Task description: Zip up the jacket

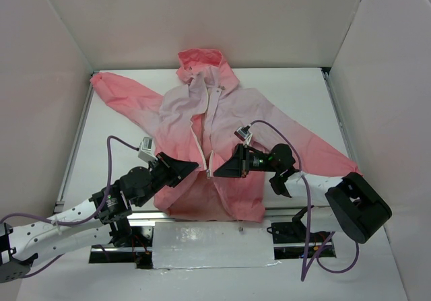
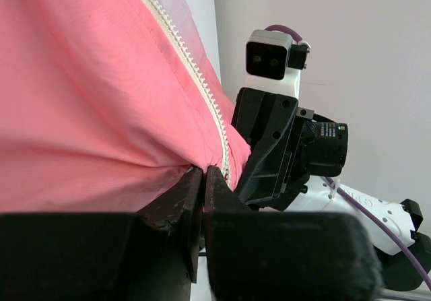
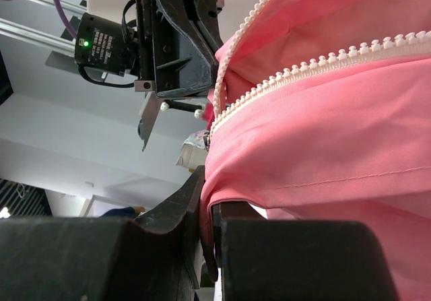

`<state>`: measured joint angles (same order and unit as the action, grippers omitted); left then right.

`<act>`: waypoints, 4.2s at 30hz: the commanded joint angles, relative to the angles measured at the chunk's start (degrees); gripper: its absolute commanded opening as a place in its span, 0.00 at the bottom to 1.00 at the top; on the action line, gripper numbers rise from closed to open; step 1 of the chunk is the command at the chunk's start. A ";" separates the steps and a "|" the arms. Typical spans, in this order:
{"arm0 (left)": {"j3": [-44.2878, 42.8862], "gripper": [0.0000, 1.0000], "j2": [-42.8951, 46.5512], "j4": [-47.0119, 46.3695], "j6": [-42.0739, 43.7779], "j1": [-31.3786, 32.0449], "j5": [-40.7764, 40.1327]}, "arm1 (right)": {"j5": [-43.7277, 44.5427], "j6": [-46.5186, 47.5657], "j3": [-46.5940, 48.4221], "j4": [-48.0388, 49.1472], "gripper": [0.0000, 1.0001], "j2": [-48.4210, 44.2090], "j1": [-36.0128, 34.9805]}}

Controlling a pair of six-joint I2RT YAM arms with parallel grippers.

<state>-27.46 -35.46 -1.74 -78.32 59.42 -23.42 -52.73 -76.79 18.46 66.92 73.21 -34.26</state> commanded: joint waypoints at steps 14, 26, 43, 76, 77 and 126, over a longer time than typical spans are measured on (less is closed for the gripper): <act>-1.89 0.00 1.01 -3.45 -1.04 -0.09 -0.40 | 0.35 0.68 2.55 5.16 0.00 0.88 -0.45; -1.01 0.00 1.80 -3.01 -1.74 0.00 0.30 | 0.52 1.03 3.16 4.63 0.00 0.62 -0.10; -1.10 0.00 1.71 -2.31 -2.01 0.00 -0.22 | 0.43 0.94 4.22 3.75 0.00 -0.26 -0.19; -1.10 0.00 2.50 -0.55 -1.92 0.00 -0.75 | -0.18 1.30 4.57 3.05 0.00 -0.26 0.07; -1.01 0.00 2.50 -0.37 -2.01 -0.09 -0.58 | -0.09 1.04 4.57 3.13 0.00 -0.35 0.07; 4.87 0.00 2.42 -12.14 2.82 -0.27 9.44 | -7.56 1.29 8.88 3.58 0.00 7.04 3.41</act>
<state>-23.59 -33.80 -6.50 -77.73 59.16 -18.83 -58.65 -76.60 26.59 66.87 80.09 -31.29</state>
